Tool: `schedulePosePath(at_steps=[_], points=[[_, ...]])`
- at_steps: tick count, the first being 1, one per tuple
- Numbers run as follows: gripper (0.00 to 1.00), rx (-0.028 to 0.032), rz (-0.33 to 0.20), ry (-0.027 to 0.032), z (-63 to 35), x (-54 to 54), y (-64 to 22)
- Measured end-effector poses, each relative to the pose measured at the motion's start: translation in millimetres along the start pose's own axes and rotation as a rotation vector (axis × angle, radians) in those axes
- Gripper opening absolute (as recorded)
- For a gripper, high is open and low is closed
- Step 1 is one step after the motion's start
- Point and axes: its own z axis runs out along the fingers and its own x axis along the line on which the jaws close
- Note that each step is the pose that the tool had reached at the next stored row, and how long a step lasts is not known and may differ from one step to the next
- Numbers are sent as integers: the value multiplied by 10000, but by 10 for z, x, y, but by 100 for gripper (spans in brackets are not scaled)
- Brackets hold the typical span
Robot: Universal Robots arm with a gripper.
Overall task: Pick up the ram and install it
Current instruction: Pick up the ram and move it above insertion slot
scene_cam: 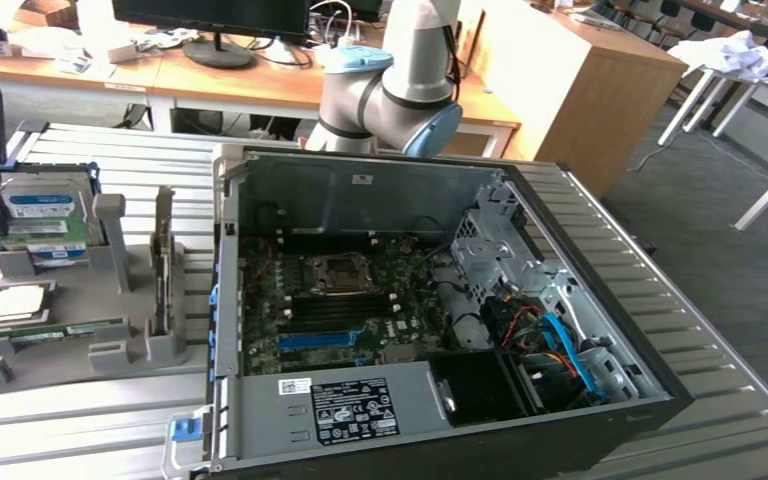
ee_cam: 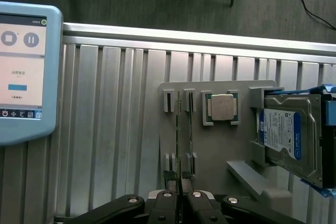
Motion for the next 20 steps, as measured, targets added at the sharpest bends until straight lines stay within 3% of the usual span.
schedulePosePath(at_steps=[20], points=[[13, 1, -1, 0, -251, -5, 0]])
